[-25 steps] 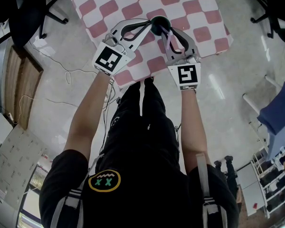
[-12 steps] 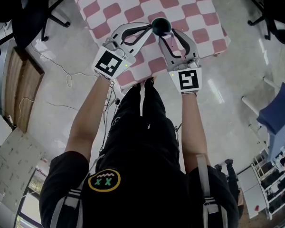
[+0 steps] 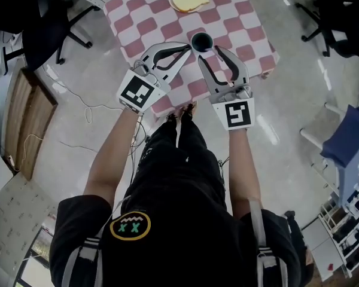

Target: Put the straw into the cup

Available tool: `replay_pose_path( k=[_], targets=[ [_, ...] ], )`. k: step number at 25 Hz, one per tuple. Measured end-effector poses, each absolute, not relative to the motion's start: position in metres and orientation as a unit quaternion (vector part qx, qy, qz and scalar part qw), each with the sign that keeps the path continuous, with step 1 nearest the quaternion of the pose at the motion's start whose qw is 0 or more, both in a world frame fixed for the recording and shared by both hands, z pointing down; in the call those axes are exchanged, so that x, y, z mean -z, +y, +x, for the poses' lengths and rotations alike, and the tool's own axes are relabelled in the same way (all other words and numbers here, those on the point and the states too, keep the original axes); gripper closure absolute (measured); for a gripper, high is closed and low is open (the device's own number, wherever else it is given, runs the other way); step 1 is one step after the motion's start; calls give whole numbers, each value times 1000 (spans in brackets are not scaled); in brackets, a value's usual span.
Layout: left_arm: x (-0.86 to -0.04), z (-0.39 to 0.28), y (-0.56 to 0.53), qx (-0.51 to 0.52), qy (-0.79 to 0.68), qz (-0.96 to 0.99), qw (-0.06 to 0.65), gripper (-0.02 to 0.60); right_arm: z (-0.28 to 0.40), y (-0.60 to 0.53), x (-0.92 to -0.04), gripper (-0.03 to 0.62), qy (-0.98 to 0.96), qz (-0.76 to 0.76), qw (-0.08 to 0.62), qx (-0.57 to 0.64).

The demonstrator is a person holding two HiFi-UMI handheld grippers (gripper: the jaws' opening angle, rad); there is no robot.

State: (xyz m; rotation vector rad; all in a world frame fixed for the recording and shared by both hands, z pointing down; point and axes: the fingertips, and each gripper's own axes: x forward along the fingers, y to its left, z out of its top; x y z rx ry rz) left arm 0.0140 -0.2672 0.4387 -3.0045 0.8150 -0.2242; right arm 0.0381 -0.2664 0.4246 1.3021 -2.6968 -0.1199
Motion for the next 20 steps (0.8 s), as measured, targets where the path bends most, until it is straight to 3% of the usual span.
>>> replay_pose_path(
  k=[8,13,16,20],
  targets=[
    [-383,-1,-231,63,256,-965,16,561,27,-226,-368,421,-900,429,54,54],
    [-362,-9,-212,62,258,-964,15,561,24,-206,-349,479,-900,427,62,66],
    [-354,-14,-205,57,262,-963,15,561,26,-199,-344,562,-897,433,64,66],
    [-347,-18,-198,53,266,-963,14,561,23,-190,-340,571,-899,429,63,63]
  ],
)
